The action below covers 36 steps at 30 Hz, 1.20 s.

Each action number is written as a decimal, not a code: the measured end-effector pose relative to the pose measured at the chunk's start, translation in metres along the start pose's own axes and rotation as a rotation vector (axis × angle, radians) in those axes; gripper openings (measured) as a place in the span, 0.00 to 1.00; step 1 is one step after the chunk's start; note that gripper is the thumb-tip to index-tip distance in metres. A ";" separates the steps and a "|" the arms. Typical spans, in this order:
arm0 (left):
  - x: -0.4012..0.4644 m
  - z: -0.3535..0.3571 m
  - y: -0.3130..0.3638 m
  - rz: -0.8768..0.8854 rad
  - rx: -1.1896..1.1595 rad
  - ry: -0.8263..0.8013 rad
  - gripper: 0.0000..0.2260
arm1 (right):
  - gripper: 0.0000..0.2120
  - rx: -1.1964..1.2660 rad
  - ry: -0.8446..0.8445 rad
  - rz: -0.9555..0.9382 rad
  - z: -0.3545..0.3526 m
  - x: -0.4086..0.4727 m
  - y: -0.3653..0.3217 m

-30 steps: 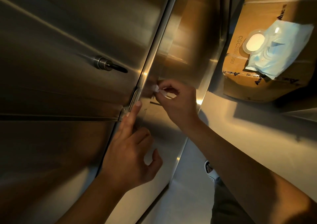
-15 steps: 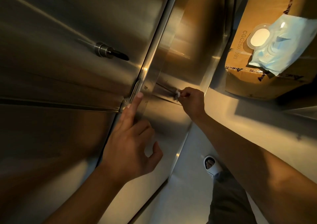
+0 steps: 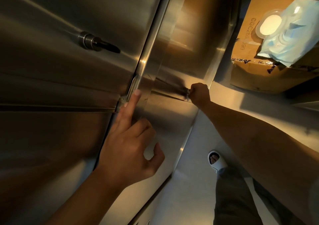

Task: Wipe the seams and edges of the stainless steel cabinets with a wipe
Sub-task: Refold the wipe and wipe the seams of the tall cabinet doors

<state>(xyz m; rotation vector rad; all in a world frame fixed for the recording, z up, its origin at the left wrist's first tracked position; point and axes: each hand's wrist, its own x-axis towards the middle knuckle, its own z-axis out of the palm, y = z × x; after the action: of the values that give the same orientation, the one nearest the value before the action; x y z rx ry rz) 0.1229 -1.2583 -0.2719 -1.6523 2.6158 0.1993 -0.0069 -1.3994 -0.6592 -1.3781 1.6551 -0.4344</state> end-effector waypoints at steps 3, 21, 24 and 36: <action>-0.001 0.002 -0.001 0.000 -0.013 0.013 0.07 | 0.01 0.054 0.008 0.051 0.006 0.005 0.010; 0.001 0.002 0.000 0.012 -0.002 0.022 0.08 | 0.07 0.516 0.242 -0.192 -0.033 -0.060 -0.054; 0.001 0.002 0.000 0.014 0.012 0.027 0.08 | 0.08 0.620 0.258 -0.239 -0.056 -0.084 -0.088; 0.000 0.002 0.001 0.002 0.064 0.023 0.10 | 0.04 0.945 0.248 -0.436 -0.129 -0.146 -0.183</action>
<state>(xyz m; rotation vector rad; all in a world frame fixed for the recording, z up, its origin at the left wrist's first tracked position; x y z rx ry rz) 0.1221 -1.2577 -0.2743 -1.6412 2.6109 0.0963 -0.0088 -1.3593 -0.3948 -0.9420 1.0415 -1.4681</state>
